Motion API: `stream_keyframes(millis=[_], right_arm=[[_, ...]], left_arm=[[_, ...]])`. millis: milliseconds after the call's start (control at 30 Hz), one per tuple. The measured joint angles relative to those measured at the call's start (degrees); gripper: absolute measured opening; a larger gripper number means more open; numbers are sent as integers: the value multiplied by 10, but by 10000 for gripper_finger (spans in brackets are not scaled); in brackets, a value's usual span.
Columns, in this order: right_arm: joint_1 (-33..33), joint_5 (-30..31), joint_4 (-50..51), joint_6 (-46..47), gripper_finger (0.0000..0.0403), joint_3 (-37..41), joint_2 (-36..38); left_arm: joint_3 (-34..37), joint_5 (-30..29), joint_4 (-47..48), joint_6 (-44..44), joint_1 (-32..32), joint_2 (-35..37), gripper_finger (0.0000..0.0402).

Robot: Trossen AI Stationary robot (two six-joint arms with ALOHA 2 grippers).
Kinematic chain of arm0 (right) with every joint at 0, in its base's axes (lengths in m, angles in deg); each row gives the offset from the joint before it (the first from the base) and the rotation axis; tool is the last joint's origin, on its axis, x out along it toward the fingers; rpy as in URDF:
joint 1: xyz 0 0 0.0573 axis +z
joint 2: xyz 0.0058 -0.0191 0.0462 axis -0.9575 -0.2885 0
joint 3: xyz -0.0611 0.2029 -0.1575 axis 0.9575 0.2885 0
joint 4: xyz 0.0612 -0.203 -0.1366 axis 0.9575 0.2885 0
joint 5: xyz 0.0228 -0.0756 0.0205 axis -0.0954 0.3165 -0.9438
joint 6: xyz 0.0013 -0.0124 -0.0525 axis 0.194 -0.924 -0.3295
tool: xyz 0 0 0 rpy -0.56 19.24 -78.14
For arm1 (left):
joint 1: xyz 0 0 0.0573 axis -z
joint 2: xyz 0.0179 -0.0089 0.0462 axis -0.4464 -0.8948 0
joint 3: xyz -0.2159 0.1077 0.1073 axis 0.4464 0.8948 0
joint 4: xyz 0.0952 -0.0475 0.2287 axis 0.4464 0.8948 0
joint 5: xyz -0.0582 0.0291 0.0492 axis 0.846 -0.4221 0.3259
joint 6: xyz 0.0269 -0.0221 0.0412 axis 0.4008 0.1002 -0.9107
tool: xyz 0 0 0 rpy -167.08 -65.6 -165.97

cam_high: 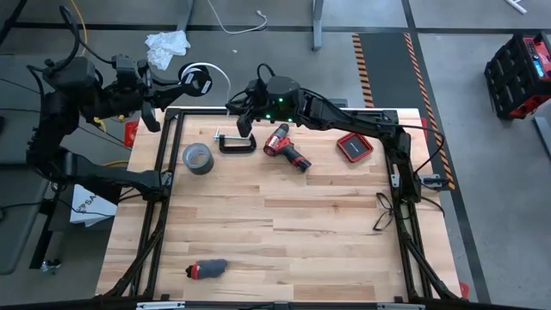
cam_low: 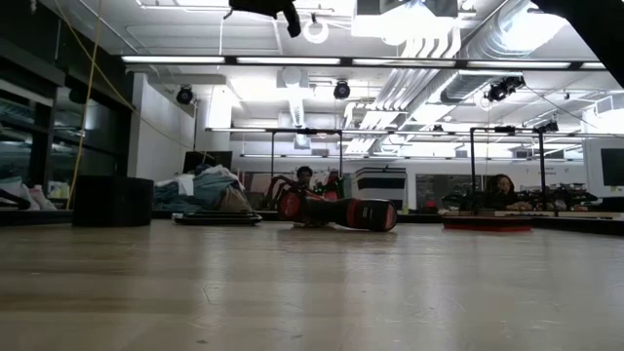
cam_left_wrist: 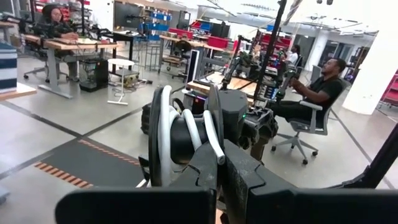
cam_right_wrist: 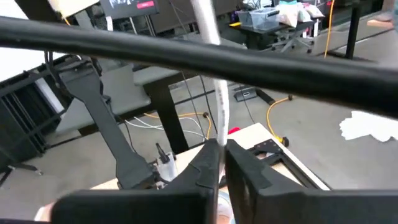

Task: Coil cords
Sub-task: Coil the white cable wire into the black spool

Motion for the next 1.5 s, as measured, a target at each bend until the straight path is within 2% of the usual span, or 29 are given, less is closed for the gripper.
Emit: stream_keyframes(millis=[133,267,600,667,900,967,1200,1367,1500], right_arm=[[15,8,15,-39,4,0,9],[42,26,18,-77,2,0,14],[117,102,-108,-159,1,0,4],[122,116,-121,-163,1,0,-5],[127,152,-144,-173,0,0,-20],[127,160,-144,-191,0,0,-17],[123,147,-124,-206,0,-1,22],[120,149,-102,-208,0,0,28],[118,135,-86,-208,0,0,45]], left_arm=[[0,-12,5,24,0,-1,0],[0,-37,5,94,-1,-1,0],[0,-81,20,310,-2,-50,0],[0,-67,-3,357,-3,-64,0],[0,39,-76,459,-14,-88,0],[0,61,-60,481,-17,-84,0],[0,72,-21,521,-17,-52,0],[0,129,10,599,-17,-23,0],[0,143,54,616,-17,-4,0]])
